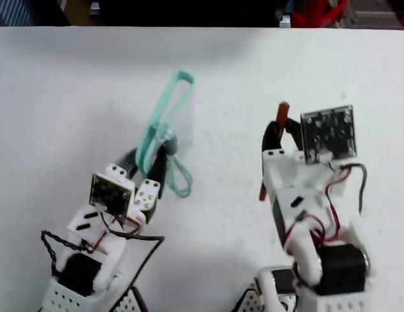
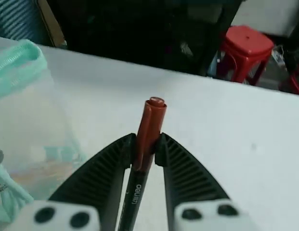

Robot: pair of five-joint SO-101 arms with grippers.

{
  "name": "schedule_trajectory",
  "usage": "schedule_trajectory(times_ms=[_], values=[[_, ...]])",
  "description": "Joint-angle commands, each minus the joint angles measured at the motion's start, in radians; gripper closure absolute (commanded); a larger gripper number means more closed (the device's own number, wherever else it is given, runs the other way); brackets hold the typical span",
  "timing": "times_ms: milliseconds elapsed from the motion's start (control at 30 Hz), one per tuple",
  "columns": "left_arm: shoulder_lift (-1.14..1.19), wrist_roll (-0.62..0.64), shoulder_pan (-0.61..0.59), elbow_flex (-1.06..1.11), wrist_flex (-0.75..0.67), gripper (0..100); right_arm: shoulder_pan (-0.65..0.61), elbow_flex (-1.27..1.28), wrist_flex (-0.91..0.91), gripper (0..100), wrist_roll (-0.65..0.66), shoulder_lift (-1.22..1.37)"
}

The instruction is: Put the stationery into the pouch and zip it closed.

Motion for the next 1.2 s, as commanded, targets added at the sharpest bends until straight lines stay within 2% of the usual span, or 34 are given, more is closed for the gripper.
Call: schedule_trajectory(times_ms=[0,500,700,933,1067,1167], values=[[-0.001,-0.003,0.013,-0.006,-0.026,94,-0.035,-0.106,-0.001,98.1,0.011,-0.007],[-0.001,-0.003,0.013,0.011,-0.028,94,-0.038,-0.549,0.047,98.1,0.003,0.027],[-0.001,-0.006,0.013,0.011,-0.028,94,-0.09,-0.701,0.024,98.1,-0.029,0.274],[-0.001,-0.008,0.013,0.011,-0.028,94,-0.12,-1.08,0.03,98.1,-0.005,0.567],[-0.001,-0.009,0.013,0.009,-0.028,94,-0.189,-1.158,0.033,98.1,-0.054,0.627],[-0.001,-0.009,0.013,0.009,-0.028,94,-0.302,-1.134,0.035,98.1,-0.054,0.639]])
